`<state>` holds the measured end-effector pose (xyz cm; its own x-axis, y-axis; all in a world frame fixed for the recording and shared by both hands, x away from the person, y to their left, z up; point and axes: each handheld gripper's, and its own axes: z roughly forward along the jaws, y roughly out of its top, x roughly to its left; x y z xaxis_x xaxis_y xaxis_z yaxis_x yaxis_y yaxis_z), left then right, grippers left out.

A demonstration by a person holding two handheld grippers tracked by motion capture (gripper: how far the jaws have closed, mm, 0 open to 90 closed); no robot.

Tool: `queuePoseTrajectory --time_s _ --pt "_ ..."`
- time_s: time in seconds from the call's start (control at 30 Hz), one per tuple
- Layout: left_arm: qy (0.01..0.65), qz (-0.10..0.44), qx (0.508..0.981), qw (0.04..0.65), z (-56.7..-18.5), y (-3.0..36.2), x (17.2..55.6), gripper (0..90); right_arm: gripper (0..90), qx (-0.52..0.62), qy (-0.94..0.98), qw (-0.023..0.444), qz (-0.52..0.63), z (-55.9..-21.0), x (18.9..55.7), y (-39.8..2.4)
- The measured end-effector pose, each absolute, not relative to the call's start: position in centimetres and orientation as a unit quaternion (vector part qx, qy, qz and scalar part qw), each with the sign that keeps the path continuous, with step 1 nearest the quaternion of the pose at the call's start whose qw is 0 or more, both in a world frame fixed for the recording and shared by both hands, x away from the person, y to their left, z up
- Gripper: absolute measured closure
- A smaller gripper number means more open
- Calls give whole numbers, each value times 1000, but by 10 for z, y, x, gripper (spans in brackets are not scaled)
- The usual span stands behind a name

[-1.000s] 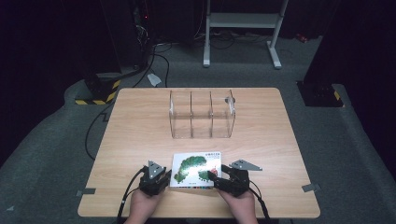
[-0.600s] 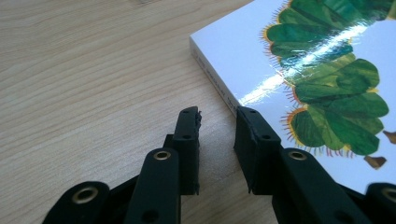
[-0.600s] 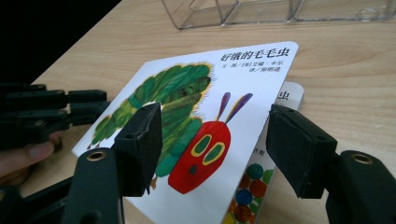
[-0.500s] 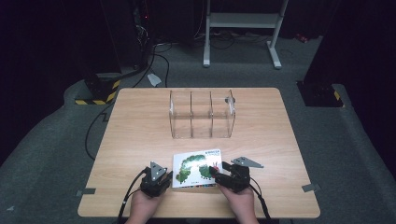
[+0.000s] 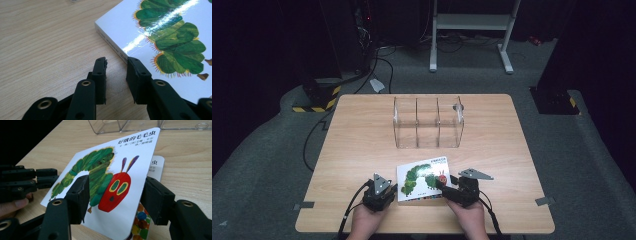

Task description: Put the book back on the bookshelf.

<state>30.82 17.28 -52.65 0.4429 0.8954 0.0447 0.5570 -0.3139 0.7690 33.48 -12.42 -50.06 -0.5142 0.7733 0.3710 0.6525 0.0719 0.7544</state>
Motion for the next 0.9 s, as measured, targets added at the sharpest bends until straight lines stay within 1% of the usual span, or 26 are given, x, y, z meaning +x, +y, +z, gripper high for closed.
queuePoseTrajectory --time_s 0.1,0.13,0.17,0.27,0.43,0.57,0.7,0.87,0.9 --pt "471 237 773 353 -527 174 309 676 423 484 737 54 468 -502 340 -127" --pt "471 235 773 354 -527 174 310 674 438 478 747 39 461 -503 349 -130" --pt "471 235 773 354 -527 174 310 672 438 478 747 39 461 -503 349 -130" --pt "473 233 772 356 -527 174 310 666 482 468 759 35 452 -504 361 -131" --pt "473 231 772 357 -527 175 310 658 494 460 764 31 452 -504 369 -130" --pt "474 229 771 358 -527 175 310 649 505 460 767 26 447 -505 370 -131" --pt "476 228 770 358 -527 175 310 633 530 453 771 36 447 -503 365 -135" --pt "479 228 769 357 -527 176 311 612 591 447 770 51 452 -502 354 -142" --pt "479 228 769 357 -527 176 311 606 591 447 770 51 452 -502 354 -142"
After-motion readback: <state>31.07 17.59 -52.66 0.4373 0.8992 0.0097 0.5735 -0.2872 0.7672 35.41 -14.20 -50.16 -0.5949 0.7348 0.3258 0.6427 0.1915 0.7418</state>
